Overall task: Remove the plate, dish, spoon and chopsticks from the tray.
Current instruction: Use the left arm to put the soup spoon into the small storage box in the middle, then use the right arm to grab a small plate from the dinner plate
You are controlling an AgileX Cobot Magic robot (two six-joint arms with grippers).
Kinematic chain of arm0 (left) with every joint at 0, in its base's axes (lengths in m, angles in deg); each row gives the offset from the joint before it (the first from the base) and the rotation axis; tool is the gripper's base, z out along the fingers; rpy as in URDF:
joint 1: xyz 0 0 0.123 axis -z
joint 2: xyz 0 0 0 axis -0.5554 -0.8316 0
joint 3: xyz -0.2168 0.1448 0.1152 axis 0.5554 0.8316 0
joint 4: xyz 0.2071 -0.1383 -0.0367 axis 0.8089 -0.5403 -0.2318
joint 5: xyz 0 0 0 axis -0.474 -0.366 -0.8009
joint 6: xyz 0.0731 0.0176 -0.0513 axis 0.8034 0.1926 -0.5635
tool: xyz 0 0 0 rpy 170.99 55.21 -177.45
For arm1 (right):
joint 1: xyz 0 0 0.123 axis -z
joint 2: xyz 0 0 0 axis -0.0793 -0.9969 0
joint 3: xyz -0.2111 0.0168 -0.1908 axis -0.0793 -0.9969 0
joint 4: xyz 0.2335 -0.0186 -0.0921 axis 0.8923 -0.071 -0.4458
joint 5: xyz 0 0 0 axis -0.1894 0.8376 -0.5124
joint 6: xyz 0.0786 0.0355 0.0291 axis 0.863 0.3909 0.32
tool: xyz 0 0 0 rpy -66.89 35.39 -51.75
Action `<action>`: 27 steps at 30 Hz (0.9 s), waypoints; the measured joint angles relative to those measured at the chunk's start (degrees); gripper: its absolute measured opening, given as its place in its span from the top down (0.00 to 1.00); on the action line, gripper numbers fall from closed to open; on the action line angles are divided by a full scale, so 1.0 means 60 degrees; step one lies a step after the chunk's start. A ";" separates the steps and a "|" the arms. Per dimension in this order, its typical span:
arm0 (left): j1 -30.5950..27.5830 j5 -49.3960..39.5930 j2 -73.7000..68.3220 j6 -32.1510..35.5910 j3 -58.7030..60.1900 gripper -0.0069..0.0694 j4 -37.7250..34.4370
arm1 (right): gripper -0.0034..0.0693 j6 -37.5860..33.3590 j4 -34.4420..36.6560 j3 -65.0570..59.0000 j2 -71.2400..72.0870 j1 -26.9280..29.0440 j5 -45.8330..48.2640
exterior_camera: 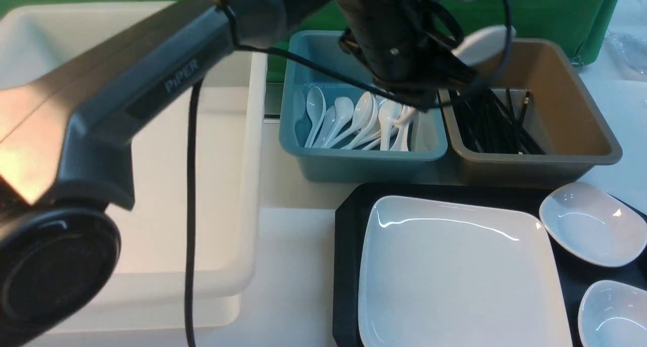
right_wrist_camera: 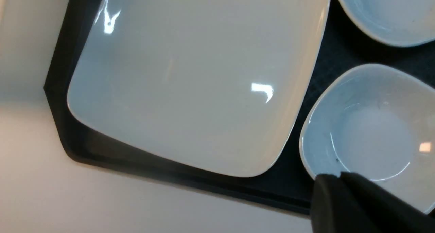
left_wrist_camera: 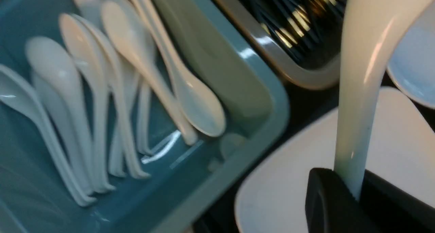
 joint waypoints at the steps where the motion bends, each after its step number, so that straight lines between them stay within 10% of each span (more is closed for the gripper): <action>1: -0.0243 0.0196 -0.0114 -0.0012 -0.0073 0.88 0.0000 | 0.87 0.0000 0.0000 0.0000 0.0000 0.0000 -0.0076; 11: -0.1480 0.1004 -0.1047 -0.0211 -0.0102 0.85 0.0034 | 0.87 -0.0020 0.0000 0.0000 0.0000 0.0000 -0.0248; 22: -0.1529 0.0025 -0.0987 -0.0351 -0.0333 0.41 0.0608 | 0.87 -0.0239 -0.0560 0.0000 -0.0215 0.0000 -0.0674; 27: -0.1529 -0.0543 -0.0065 -0.0184 -0.0447 0.59 0.0340 | 0.86 -0.0403 -0.0582 0.0000 -0.1266 -0.0034 -0.0700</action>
